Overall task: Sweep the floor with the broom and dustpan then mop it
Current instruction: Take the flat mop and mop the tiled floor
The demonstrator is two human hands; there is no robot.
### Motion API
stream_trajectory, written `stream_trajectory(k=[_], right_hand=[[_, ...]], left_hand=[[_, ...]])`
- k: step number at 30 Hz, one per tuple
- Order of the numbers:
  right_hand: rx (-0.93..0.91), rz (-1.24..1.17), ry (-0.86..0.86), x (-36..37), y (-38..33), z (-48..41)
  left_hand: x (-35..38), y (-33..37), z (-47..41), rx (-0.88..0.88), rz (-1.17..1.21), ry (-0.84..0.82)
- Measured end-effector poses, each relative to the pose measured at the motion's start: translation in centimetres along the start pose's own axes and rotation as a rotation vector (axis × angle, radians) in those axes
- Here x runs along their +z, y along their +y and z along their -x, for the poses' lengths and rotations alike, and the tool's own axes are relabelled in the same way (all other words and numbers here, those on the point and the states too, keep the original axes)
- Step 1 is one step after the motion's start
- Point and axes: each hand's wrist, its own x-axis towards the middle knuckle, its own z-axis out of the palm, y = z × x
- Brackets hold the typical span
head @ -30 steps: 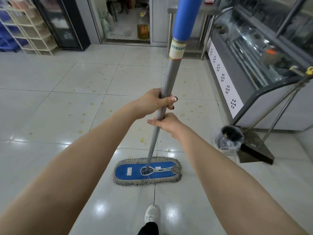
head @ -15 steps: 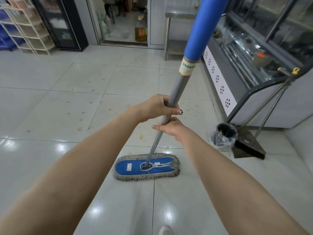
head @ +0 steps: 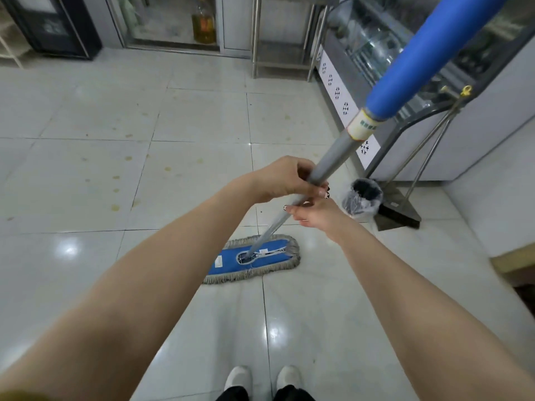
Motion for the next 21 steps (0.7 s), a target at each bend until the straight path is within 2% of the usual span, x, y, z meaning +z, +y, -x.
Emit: stream_trajectory(k=[4, 8, 14, 17, 21], right_hand=[[0.023, -0.006, 0.015, 0.0, 1.0, 2.1], [0.073, -0.039, -0.01, 0.2, 1.5, 4.1], [0.034, -0.069, -0.059, -0.8, 4.0, 7.9], [0.041, -0.109, -0.088, -1.4, 6.2, 9.9], [0.058, -0.126, -0.168, -1.9, 9.4, 12.3]], left_hand=[[1.2, -0.3, 1.3, -0.009, 0.008, -0.065], [2.6, -1.0, 2.7, -0.03, 0.033, -0.047], [4.8, -2.5, 4.7, -0.065, 0.129, -0.046], [6.8, -4.2, 5.7, -0.101, 0.184, 0.008], [10.9, -7.5, 6.7, -0.265, 0.2, 0.214]])
